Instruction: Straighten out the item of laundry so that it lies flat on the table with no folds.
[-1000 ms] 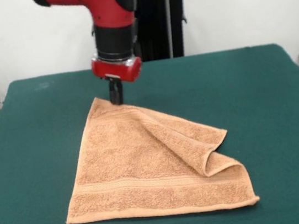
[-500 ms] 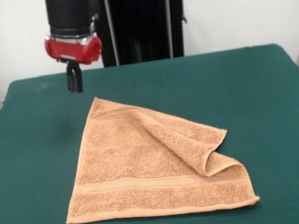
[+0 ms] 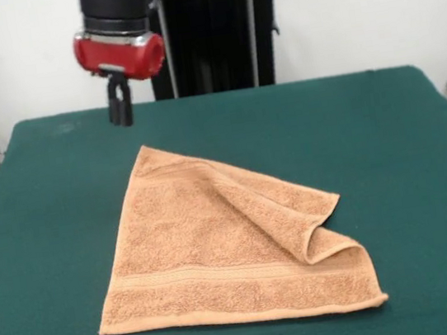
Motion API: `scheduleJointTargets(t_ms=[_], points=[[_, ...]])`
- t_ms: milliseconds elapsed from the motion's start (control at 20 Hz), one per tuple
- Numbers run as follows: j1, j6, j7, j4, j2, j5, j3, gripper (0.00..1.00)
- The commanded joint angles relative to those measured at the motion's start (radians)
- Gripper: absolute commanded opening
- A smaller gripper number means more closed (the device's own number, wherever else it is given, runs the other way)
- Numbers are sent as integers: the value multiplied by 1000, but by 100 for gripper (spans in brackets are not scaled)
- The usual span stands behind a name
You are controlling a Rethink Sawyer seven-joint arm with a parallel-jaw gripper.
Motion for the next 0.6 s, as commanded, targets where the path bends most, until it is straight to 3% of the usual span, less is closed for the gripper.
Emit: scheduleJointTargets(t_ms=[50, 600], points=[[121, 82, 2, 45, 12, -15, 57, 0], [265, 6, 155, 55, 70, 85, 3, 0]])
